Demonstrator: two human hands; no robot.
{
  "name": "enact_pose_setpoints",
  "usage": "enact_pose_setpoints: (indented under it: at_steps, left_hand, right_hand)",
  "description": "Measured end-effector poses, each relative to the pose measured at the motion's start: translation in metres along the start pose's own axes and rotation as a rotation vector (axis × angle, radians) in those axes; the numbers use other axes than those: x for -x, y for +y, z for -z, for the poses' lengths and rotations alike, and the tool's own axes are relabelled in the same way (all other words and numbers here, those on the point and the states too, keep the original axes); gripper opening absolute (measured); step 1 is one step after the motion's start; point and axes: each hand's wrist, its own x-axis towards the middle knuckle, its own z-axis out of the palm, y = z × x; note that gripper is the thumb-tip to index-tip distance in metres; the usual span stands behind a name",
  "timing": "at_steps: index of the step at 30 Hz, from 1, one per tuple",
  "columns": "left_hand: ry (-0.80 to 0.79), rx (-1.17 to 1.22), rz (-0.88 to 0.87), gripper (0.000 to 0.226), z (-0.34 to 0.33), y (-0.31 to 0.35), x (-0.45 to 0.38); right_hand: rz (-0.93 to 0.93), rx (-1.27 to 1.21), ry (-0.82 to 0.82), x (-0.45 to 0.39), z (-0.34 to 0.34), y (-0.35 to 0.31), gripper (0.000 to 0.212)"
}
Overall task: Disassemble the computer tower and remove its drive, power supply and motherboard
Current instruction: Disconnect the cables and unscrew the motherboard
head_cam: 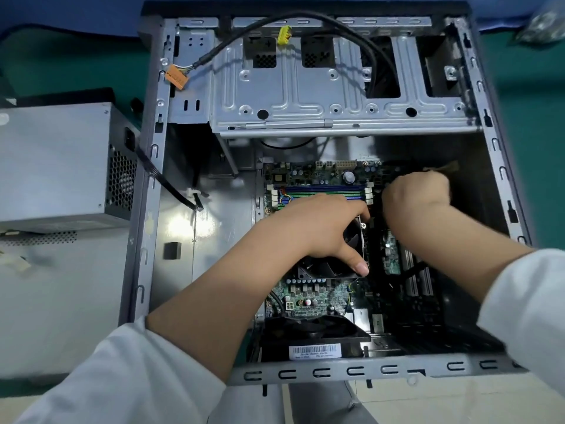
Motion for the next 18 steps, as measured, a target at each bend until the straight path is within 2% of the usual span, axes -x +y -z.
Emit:
enact_pose_setpoints:
  at_steps: [2,7,12,15,16,18]
  left_hand:
    - [0.001,-0.001,0.002,0.09,-0.001,-0.001,0.0]
    - [0.006,0.017,-0.004,0.087,-0.002,0.0,0.0]
    - [0.014,0.008,0.0,0.089,-0.003,-0.001,0.001]
    - [0.015,0.019,-0.005,0.086,-0.003,-0.001,0.0]
    - [0.015,0.02,-0.006,0.086,-0.003,-0.001,0.0]
    - [0.02,0.01,-0.005,0.087,-0.003,-0.001,0.0]
  right_hand:
    - [0.019,0.038,-0.048,-0.004,0.001,-0.004,0.031]
    - [0.031,0.047,0.095,-0.004,-0.004,0.013,0.032]
    - [0.048,0.044,-0.085,-0.01,-0.002,-0.006,0.033]
    - [0.033,0.076,0.114,-0.005,-0.011,0.006,0.032]
    - [0.026,0.101,0.134,-0.002,-0.013,0.005,0.032]
    - [0.018,0.083,0.031,-0.004,-0.01,-0.002,0.032]
